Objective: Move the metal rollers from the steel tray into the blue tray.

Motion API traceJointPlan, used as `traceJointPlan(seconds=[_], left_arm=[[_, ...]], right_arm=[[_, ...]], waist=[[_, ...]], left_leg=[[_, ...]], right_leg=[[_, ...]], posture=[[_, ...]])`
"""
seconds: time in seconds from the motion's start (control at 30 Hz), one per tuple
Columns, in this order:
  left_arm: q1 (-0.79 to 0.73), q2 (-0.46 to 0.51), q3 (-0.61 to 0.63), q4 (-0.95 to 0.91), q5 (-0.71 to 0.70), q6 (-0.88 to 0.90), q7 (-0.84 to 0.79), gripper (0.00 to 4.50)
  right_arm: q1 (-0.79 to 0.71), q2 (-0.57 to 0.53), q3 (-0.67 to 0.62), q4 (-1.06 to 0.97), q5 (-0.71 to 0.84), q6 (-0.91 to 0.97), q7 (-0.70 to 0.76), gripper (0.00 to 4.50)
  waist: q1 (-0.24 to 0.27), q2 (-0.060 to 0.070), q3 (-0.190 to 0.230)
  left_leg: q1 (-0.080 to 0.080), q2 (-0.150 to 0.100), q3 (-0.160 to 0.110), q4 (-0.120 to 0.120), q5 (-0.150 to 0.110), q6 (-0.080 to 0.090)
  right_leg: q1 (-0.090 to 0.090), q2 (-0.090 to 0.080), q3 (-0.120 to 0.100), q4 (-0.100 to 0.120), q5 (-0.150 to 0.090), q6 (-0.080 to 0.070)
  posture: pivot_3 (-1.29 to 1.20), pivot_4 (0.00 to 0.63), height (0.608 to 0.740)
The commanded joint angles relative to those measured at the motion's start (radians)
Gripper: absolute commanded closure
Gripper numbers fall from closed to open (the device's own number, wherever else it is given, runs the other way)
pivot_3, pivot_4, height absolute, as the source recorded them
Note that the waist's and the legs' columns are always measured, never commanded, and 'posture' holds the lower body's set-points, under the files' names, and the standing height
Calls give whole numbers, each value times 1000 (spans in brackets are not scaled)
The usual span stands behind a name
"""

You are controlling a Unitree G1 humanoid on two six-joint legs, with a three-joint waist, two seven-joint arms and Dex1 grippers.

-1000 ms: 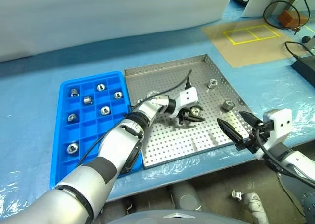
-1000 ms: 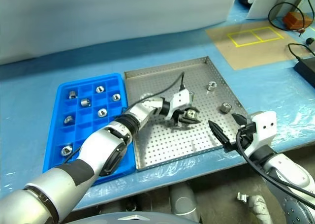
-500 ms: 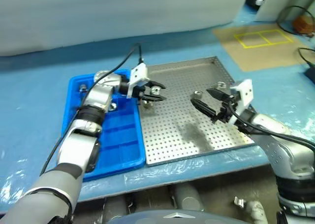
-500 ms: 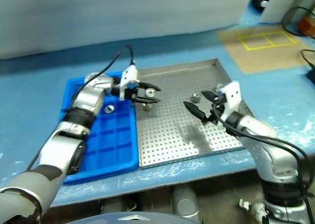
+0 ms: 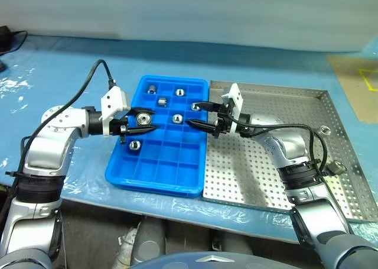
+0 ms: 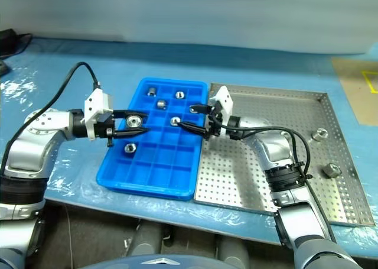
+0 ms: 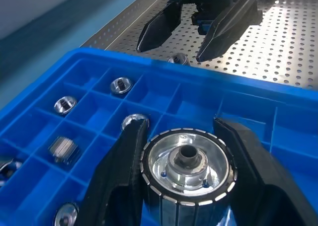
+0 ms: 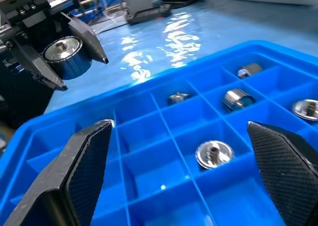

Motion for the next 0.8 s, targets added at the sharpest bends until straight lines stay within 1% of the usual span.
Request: traceJointPlan(seconds=[0.03,0.2,0.4,0.5,0.57,0.67,0.73,0.8], left_arm=[[92,29,43,-94,-42,15,37,2751],[225,40,-1,-128,-22,-33,62,2751],[244,22,-66,-43,17,-100,93,2751],[203,-2,-88,38,50,-160,130,2751],[159,-29,-94,84,48,-162,155,2751],[120,-48,-119,143,72,-207,164,2751],[91,-61,-114,154,58,-203,173,2751],[34,-87,-87,167,13,-163,190,2751]], right_arm=[[-23,19,4,12,-15,-33,36,0],[-16,28,-3,12,-32,-34,52,0],[2,11,-21,-9,-40,-26,50,0],[18,4,-28,-23,-40,-22,45,0],[28,2,-31,-30,-43,-20,36,0],[40,1,-34,-45,-44,-17,32,0],[43,0,-36,-50,-45,-16,28,0],[51,-4,-37,-55,-48,-17,24,0]], waist=[[3,0,0],[4,0,0],[5,0,0],[4,0,0],[4,0,0],[2,-1,0],[-2,-1,-1],[-1,-1,-1]], left_leg=[[1,0,0,-1,0,-2],[2,4,-1,-4,2,-9],[3,11,-1,-5,5,-14],[4,15,-1,-6,6,-16],[5,18,-1,-7,7,-18],[6,17,-1,-10,11,-24],[6,17,-1,-10,11,-25],[7,17,-1,-10,11,-25]], right_leg=[[0,0,0,0,0,0],[-1,3,0,0,0,0],[-1,10,0,1,0,0],[-1,15,1,1,0,0],[-2,17,1,1,0,0],[-3,18,1,2,1,-1],[-3,18,2,2,1,-1],[-3,18,3,2,1,-1]], posture=[[244,150,740],[228,150,740],[194,150,740],[184,150,740],[173,150,740],[162,150,740],[162,150,740],[154,150,740]])
